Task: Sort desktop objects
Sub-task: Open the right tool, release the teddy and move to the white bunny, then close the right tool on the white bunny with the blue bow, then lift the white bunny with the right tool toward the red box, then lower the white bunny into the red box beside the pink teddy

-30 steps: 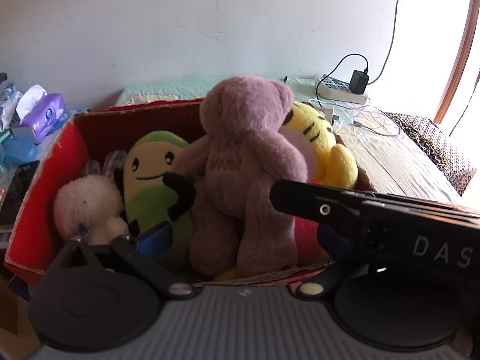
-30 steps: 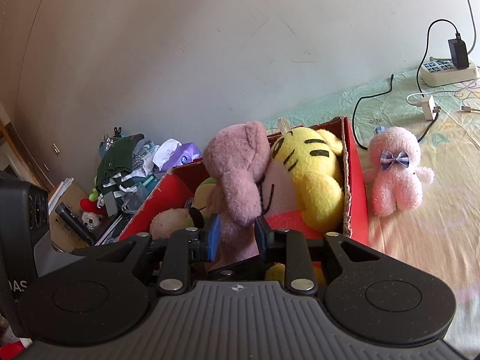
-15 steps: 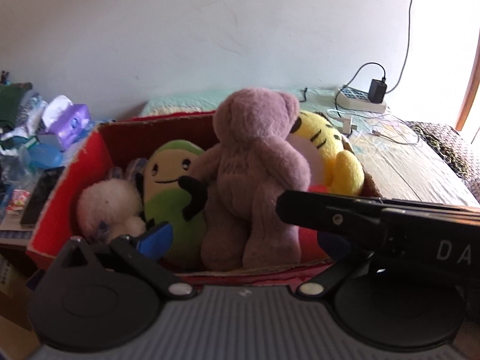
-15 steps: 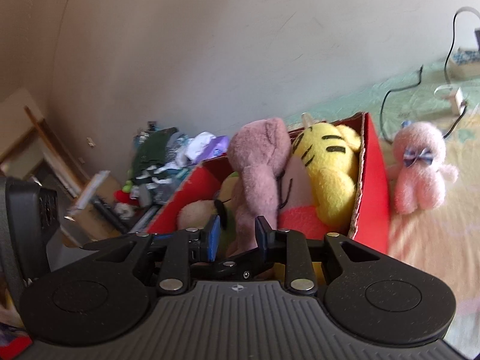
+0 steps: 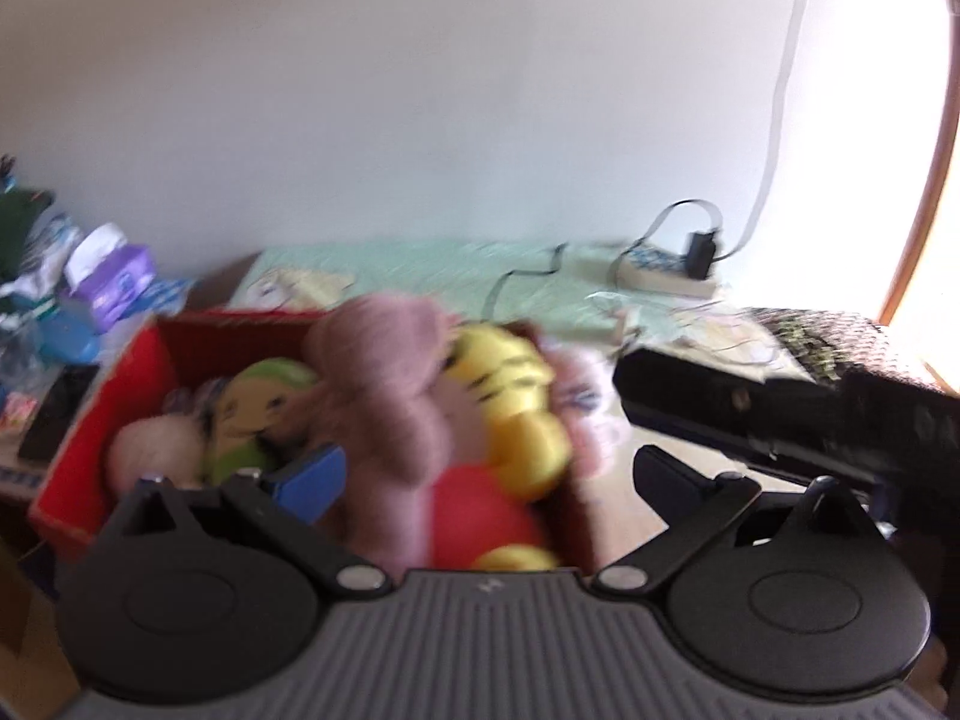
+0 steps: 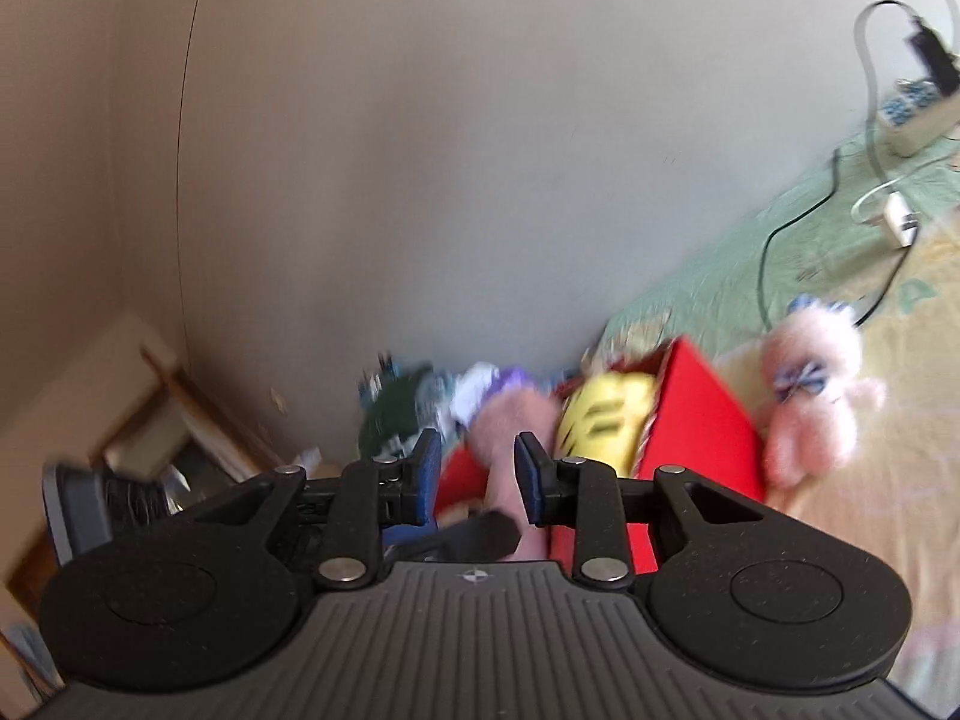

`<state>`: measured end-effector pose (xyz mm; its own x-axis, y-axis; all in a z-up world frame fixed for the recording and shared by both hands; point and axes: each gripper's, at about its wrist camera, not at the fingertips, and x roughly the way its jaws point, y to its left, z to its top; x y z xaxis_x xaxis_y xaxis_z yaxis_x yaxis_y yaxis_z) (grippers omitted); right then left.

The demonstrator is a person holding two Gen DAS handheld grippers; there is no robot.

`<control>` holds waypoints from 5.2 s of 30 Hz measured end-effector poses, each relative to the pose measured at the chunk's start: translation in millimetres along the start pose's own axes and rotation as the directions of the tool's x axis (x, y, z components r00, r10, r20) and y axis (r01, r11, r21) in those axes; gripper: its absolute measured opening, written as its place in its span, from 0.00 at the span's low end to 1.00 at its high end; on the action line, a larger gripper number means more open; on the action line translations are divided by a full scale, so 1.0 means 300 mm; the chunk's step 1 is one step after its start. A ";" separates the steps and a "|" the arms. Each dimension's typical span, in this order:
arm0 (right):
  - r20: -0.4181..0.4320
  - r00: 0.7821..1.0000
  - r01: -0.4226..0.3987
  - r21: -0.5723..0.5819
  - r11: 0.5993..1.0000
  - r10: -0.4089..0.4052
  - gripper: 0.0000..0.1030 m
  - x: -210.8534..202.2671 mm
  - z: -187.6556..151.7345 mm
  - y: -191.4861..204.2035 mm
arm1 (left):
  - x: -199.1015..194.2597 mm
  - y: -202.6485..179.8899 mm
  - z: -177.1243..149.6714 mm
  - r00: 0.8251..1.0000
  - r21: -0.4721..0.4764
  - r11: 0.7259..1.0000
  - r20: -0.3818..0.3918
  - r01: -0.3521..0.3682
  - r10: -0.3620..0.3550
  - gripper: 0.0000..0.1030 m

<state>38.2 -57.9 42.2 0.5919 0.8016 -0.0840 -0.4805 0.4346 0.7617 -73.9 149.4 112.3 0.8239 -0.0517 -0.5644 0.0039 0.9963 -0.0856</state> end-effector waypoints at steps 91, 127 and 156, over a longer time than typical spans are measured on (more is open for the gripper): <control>-0.371 0.895 0.353 0.254 0.900 -0.247 0.41 -0.235 0.057 -0.592 | 0.594 -0.410 -0.128 0.820 -0.135 0.937 -0.454 0.323 -0.349 0.72; -0.335 0.928 0.250 0.239 0.938 -0.162 0.36 -0.294 0.032 -0.257 | 0.241 -0.442 -0.070 0.873 0.073 0.901 -0.291 0.427 -0.391 0.68; -0.207 0.971 0.101 -0.089 0.991 -0.117 0.36 0.530 -0.183 0.290 | 0.046 0.513 0.079 0.938 0.007 0.938 -0.033 0.346 -0.346 0.70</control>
<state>55.1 130.0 59.7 0.4975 0.8126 -0.3037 -0.4745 0.5480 0.6889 -48.3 303.7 110.8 0.7529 -0.3950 -0.5264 0.2925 0.9173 -0.2700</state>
